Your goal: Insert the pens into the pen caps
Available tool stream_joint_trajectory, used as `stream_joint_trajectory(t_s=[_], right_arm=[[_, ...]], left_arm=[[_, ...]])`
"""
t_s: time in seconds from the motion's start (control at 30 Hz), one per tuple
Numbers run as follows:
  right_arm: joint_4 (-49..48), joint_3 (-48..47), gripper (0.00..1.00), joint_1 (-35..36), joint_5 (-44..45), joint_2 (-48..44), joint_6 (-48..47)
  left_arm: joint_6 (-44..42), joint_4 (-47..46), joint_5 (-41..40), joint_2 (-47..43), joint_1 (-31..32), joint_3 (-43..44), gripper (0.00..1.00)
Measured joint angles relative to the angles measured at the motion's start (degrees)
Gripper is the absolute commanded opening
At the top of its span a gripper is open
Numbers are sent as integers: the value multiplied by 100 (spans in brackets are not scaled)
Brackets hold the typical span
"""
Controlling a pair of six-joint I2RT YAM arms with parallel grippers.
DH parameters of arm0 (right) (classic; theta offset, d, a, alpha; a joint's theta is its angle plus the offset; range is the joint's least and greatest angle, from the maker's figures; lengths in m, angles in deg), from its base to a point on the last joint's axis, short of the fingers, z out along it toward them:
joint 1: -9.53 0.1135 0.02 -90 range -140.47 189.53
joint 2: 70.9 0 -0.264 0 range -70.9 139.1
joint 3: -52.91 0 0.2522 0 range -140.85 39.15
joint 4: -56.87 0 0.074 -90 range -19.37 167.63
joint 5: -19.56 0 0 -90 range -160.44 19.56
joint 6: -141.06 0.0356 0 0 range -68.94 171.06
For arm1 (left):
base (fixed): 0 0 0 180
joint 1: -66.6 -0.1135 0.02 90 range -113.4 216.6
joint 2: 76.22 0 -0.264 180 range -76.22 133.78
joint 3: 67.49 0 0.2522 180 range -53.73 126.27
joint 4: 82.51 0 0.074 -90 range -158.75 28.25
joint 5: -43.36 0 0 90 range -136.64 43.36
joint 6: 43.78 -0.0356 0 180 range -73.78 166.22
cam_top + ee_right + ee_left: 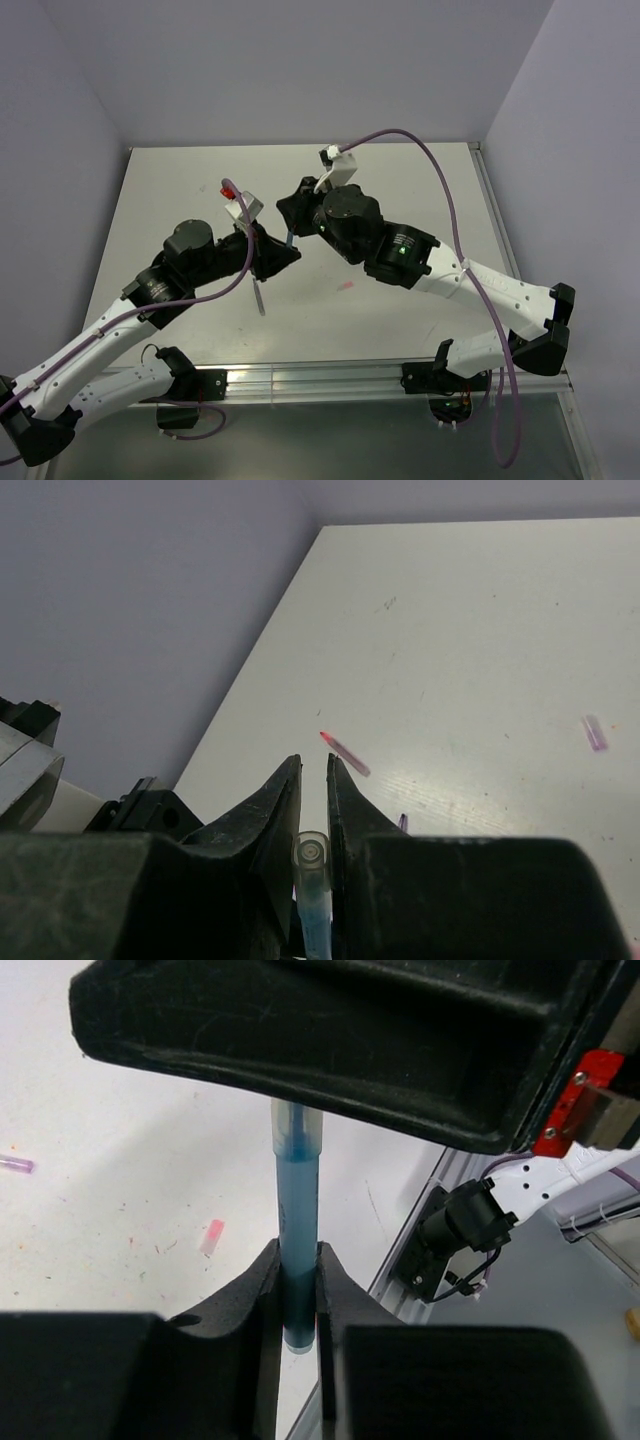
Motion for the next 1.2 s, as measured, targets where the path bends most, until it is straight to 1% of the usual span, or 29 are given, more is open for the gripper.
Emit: stream_joint_trajectory(t_s=[0.03,0.07,0.13,0.23,0.37,0.47,0.5,0.57,0.7,0.73,0.77,0.8,0.83,0.87,0.97,1.07,1.1,1.2], right_arm=[[42,-28,0,-20,-24,4,0],[116,-63,0,-50,-74,9,9],[505,-85,0,-72,-315,37,44],[811,-155,0,-282,-468,96,63],[1231,-339,0,-710,-645,166,39],[1408,-396,0,-1045,-778,208,-37],[1451,-402,0,-1185,-802,221,-76],[1482,-413,0,-1464,-817,269,-186],[1270,-273,0,-2188,-852,487,-450],[1193,-186,0,-2400,-876,577,-516],[1132,-118,0,-2614,-938,697,-592],[1067,-81,0,-2796,-966,866,-651],[992,-63,0,-2981,-979,1088,-717],[953,-63,0,-3134,-997,1300,-778],[894,-90,0,-3495,-1014,2055,-951],[929,-229,0,-3703,-1104,2776,-1071],[986,-315,1,-3766,-1139,2992,-1102],[1047,-584,9,-3897,-1270,3456,-1172]], left_arm=[[9,-52,0,0,0,-20,30],[11,-127,-28,2,0,-33,34],[68,-734,-186,-2,-52,-37,41],[79,-866,-267,-87,-140,-46,49],[136,-1252,-330,-90,-144,-46,51],[140,-1333,-328,-122,-151,-48,54],[142,-1322,-341,-146,-151,-57,54],[157,-1228,-420,-254,-149,-105,59],[267,-793,-981,-597,-151,-214,67],[297,-702,-1113,-656,-153,-219,74],[332,-601,-1266,-710,-155,-219,76],[389,-498,-1401,-748,-155,-219,80],[437,-389,-1545,-776,-155,-216,97],[466,-297,-1659,-778,-157,-208,99],[651,15,-2024,-756,-160,-173,99],[748,295,-2312,-750,-160,-170,99],[765,378,-2415,-750,-160,-164,100],[791,621,-2634,-745,-162,-149,98]])
